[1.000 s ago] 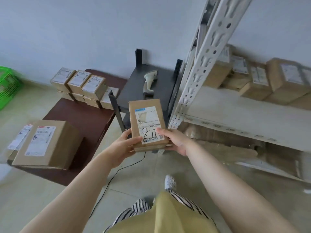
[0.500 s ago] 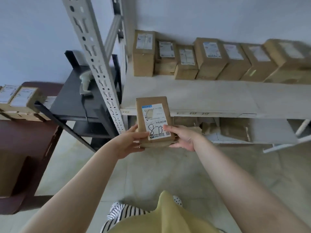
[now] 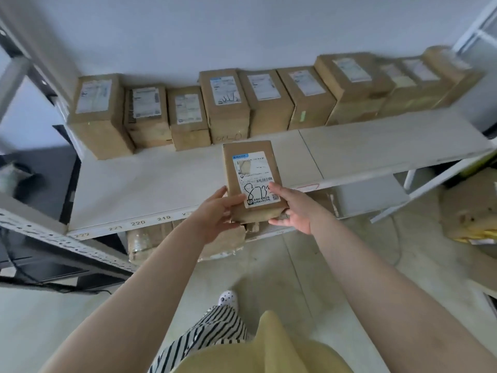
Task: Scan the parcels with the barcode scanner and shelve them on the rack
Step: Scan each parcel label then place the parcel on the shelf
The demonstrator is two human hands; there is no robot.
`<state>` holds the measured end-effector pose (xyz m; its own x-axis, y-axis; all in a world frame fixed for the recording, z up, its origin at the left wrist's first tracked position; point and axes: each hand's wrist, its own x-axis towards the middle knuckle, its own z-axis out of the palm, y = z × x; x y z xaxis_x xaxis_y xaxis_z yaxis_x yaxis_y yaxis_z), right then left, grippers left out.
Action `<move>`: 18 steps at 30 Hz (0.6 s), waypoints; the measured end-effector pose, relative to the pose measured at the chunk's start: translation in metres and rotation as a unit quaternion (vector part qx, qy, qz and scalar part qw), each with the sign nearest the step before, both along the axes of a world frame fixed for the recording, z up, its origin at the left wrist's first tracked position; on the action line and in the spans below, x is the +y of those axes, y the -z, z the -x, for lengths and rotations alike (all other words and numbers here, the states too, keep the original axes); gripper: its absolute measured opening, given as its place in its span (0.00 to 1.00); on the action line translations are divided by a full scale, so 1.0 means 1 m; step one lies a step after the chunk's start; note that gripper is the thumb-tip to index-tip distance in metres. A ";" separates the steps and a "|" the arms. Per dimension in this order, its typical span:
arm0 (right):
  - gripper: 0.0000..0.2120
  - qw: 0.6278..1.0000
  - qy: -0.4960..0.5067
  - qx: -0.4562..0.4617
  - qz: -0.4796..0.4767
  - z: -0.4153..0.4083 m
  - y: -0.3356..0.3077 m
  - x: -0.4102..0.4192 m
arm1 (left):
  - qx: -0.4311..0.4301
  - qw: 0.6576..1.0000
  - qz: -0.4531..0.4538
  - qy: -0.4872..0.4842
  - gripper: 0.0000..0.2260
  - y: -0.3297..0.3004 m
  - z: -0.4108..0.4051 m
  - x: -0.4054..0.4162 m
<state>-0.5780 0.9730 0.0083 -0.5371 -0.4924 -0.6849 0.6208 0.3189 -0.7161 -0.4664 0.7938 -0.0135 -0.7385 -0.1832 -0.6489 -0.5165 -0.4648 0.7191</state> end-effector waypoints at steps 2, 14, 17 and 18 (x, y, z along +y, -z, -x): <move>0.17 0.999 0.037 -0.011 0.003 0.024 0.002 0.007 | -0.002 1.000 -0.001 0.013 0.33 -0.002 0.033 0.006; 0.19 0.991 0.129 0.021 0.003 0.172 -0.005 0.108 | 0.002 0.987 0.018 0.157 0.37 -0.027 0.220 0.079; 0.21 0.987 0.162 -0.001 -0.006 0.208 -0.006 0.139 | -0.007 0.982 0.027 0.189 0.38 -0.031 0.257 0.110; 0.22 0.987 0.162 0.004 -0.009 0.221 -0.008 0.151 | -0.008 0.980 0.028 0.196 0.38 -0.032 0.271 0.121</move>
